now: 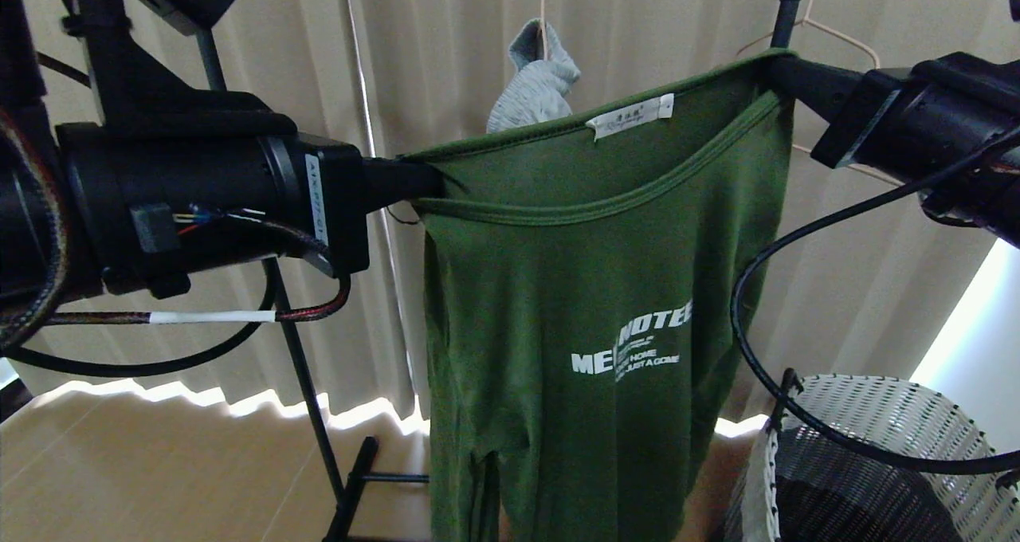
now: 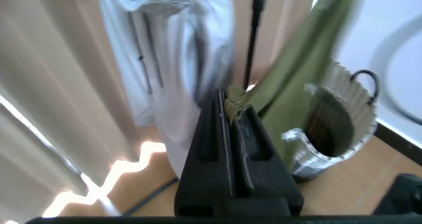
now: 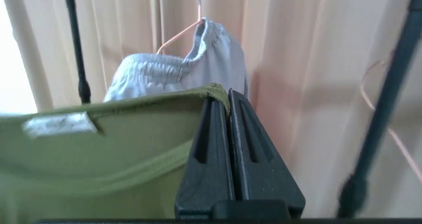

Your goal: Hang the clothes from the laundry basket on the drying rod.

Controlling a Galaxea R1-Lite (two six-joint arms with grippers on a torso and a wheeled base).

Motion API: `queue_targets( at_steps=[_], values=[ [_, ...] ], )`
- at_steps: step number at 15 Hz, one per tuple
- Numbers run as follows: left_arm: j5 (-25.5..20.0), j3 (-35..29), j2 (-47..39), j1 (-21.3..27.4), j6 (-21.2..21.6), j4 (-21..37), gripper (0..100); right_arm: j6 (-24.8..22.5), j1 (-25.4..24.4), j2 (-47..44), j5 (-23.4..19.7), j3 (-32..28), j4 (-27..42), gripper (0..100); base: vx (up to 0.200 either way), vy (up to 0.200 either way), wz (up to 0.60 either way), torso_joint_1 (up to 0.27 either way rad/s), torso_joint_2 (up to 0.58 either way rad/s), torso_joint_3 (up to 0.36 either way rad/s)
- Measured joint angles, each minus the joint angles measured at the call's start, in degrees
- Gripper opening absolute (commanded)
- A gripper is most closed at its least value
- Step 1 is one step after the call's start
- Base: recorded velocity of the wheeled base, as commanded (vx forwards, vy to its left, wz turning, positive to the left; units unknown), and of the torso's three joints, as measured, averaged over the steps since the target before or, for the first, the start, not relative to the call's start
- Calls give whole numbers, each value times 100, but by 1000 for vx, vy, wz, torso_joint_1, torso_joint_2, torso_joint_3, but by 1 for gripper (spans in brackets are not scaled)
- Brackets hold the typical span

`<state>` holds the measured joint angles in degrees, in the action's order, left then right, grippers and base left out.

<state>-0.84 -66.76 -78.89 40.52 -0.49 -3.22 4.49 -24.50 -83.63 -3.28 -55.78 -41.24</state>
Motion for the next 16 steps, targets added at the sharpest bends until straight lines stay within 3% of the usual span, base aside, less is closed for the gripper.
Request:
queue_targets(
  at_steps=[5, 11, 13, 16],
  values=[
    [16, 416, 124, 27, -13, -347, 0, -6, 0, -50, 24, 83, 40, 0, 0, 0, 0, 0, 0, 0],
    [52, 343, 146, 7, -2, -332, 0, -37, 0, 373, 35, 312, 315, 0, 0, 0, 0, 0, 0, 0],
    [363, 118, 77, -39, 0, -283, 0, -59, 2, 684, 33, 304, 1009, 0, 0, 0, 0, 0, 0, 0],
    [1720, -435, -334, -54, 5, -283, 0, -148, 0, 1189, 22, 212, 1886, 0, 0, 0, 0, 0, 0, 0]
  ],
)
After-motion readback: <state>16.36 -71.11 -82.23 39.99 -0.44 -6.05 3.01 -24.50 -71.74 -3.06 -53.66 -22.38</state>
